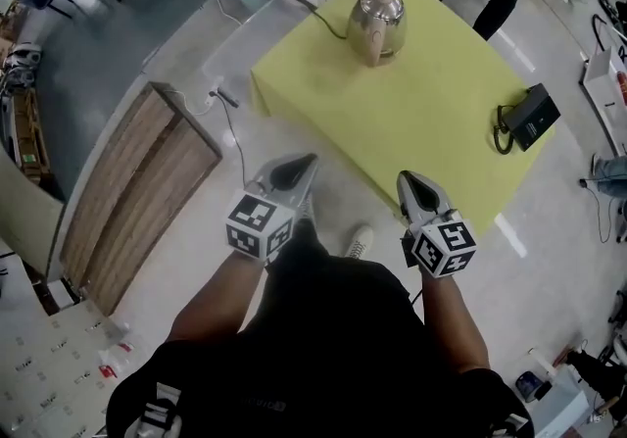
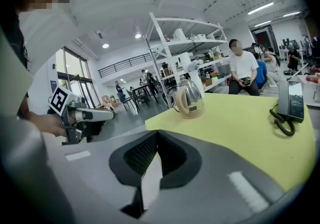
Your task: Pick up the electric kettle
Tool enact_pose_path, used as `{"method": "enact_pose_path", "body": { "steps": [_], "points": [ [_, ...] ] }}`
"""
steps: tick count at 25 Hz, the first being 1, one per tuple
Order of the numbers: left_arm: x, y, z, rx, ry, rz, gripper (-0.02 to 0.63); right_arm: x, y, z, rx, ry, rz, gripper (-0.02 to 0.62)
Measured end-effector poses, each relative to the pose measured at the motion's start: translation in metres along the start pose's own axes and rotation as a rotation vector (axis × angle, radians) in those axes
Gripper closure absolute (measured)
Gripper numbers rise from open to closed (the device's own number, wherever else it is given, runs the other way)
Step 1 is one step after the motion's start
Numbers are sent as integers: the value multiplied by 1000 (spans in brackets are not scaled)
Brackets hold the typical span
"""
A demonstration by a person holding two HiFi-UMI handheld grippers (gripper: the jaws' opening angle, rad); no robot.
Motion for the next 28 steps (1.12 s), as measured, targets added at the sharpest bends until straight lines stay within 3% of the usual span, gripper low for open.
{"method": "enact_pose_path", "body": {
  "steps": [7,28],
  "points": [
    [-21,1,30,50,-43,13,604,-31,12,-11,-22,-37,18,589],
    [-57,21,139,28,-119,32,604,-132,54,-4,-24,-117,16,589]
  ]
}}
Point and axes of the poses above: the fingertips, and each gripper's own axes: x backward along the fingers, z to its left, y out of its top, the point moved 3 cm from there along x, backward along the fingers, and after that the axes turned 8 degrees about -x, right-handed, at the moved point
